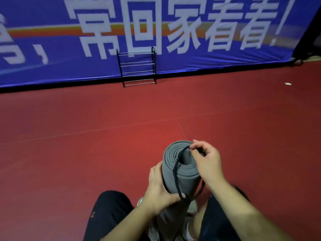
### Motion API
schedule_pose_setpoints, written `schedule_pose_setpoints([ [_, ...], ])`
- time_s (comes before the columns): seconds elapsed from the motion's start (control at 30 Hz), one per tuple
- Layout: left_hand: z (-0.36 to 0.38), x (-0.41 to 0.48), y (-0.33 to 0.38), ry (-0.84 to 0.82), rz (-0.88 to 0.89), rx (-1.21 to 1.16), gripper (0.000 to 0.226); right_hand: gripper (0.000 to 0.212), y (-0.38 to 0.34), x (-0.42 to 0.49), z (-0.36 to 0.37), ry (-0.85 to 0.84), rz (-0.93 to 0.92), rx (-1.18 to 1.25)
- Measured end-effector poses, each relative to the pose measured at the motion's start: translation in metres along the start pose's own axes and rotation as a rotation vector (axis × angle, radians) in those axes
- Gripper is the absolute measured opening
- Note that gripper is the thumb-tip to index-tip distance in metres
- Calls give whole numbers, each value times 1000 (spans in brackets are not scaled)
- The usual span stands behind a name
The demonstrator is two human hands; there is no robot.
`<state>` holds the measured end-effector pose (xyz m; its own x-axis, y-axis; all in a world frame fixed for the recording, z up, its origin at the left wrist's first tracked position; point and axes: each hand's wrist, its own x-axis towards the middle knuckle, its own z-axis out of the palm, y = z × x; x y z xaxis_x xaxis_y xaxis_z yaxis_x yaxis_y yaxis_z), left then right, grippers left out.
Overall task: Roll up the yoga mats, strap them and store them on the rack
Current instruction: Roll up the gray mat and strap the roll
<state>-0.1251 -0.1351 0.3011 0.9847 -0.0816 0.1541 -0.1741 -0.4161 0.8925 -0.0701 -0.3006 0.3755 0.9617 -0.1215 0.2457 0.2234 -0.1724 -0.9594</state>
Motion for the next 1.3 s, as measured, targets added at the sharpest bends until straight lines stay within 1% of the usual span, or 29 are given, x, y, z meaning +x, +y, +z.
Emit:
schedule_pose_setpoints([
  [0.07, -12, -7, 7, -107, -28, -35, 120, 35, -2, -3, 5, 20, -8, -8],
  [0.13, -21, -16, 8, -230, -43, -123, 122, 34, -5, -6, 5, 30, -18, -36],
  [0.17, -23, -20, 9, -262, -37, -169, 118, 33, -6, -7, 4, 35, -17, -48],
  [0.2, -23, -23, 11, -260, -22, -197, 112, 32, -7, -8, 3, 42, -11, -58],
  [0.27, -14, -24, 24, -160, -39, -200, 104, 32, -8, -9, 2, 58, -12, -64],
  [0.33, 0, -22, 48, 58, -141, -130, 100, 32, -7, -10, 2, 79, -25, -66],
  [0.4, 15, -19, 60, 244, -162, -84, 88, 32, -5, -11, 3, 102, -37, -73],
  [0.53, 25, -17, 59, 359, -208, -94, 73, 26, -4, -9, 1, 126, -33, -57],
  [0.6, 23, -17, 54, 426, -180, -20, 64, 25, -1, -7, -1, 137, -4, -69],
  [0.67, 16, -16, 48, 470, -152, 58, 48, 23, 4, -3, -4, 139, 58, -73],
  [0.73, 9, -13, 39, 513, -149, 85, 28, 22, 10, 3, -7, 141, 145, -36],
  [0.77, 4, -11, 38, 527, -139, 83, 24, 21, 12, 6, -8, 132, 191, -9],
  [0.83, -5, -2, 36, 554, -157, 47, 32, 18, 11, 13, -8, 77, 284, 68],
  [0.9, -14, 13, 34, 533, -238, -8, 40, 13, 8, 21, -11, 7, 398, 116],
  [0.97, -25, 32, 34, 389, -343, -98, 44, 8, 9, 30, -14, -40, 499, 115],
  [1.03, -33, 49, 37, 225, -502, -266, 38, 10, 11, 39, -16, -62, 591, 130],
  [1.07, -33, 57, 39, 194, -593, -337, 33, 12, 12, 43, -15, -63, 631, 149],
  [1.13, -32, 68, 40, 217, -741, -440, 29, 14, 13, 50, -12, -67, 706, 201],
  [1.23, -26, 76, 33, 275, -811, -631, 40, 22, 19, 57, -5, -21, 844, 341],
  [1.27, -24, 78, 31, 275, -832, -694, 41, 25, 22, 58, -3, 6, 884, 354],
  [1.3, -24, 81, 27, 272, -844, -691, 39, 27, 24, 60, -1, 20, 882, 319],
])
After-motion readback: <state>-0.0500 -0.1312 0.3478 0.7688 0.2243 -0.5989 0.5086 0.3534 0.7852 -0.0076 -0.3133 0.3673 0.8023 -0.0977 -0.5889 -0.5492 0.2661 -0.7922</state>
